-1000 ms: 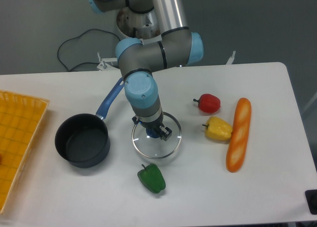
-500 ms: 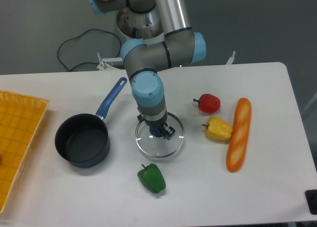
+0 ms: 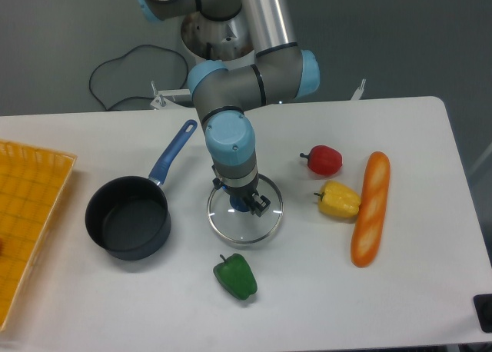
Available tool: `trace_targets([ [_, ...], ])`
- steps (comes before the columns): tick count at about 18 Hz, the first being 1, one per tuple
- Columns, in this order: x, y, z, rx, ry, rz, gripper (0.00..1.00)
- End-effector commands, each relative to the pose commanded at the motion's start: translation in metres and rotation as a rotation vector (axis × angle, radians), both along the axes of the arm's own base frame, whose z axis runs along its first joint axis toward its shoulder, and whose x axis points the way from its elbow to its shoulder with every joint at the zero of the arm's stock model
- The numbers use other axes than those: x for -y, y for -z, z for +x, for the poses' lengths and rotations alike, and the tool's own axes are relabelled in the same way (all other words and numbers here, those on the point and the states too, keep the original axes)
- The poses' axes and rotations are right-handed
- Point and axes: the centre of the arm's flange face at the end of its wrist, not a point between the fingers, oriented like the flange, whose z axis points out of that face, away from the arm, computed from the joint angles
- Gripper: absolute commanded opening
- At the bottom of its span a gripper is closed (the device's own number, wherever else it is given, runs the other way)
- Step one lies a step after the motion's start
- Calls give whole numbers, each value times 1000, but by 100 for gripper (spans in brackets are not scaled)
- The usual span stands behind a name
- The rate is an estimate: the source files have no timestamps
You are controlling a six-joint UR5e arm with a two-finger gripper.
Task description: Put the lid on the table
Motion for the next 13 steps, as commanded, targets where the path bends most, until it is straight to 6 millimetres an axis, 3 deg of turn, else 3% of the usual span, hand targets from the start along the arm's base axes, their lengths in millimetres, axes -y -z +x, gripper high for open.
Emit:
trace_targets([
  [13,-2,4,4,1,3,-3,41],
])
